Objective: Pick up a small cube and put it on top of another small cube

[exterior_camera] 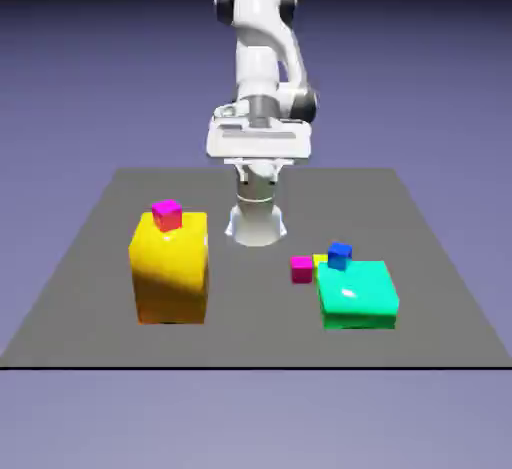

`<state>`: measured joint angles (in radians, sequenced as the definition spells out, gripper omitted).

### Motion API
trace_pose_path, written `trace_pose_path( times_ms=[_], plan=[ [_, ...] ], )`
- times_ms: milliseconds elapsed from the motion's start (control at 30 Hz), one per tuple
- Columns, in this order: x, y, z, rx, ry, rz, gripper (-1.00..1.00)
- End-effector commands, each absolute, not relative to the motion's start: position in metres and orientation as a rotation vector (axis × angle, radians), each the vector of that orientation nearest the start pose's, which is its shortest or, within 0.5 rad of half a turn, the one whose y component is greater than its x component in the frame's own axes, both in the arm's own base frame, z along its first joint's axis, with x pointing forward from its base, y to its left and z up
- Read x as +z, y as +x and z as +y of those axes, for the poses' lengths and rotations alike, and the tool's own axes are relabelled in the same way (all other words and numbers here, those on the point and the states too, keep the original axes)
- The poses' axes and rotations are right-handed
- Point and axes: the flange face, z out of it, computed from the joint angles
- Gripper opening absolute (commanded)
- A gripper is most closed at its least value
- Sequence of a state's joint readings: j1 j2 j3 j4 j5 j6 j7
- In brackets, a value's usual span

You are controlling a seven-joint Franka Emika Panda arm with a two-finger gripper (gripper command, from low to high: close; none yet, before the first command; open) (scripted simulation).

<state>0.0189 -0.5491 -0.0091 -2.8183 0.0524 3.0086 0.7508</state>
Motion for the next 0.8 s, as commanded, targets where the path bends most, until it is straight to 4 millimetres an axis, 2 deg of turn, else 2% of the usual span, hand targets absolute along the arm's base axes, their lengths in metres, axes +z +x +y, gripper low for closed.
trace_pose_path(
  times_ms=[0, 200, 433, 600, 767],
  plan=[
    [0.429, 0.389, -0.004, -0.871, -2.464, 1.102, 0.00],
    [0.349, 0.376, -0.018, -0.403, -2.345, 1.489, 0.00],
    [0.265, 0.339, -0.020, 0.129, -2.084, 1.874, 0.00],
    [0.217, 0.305, -0.014, 0.479, -1.819, 2.100, 0.00],
    [0.180, 0.268, -0.004, 0.786, -1.493, 2.280, 0.00]
  ],
)
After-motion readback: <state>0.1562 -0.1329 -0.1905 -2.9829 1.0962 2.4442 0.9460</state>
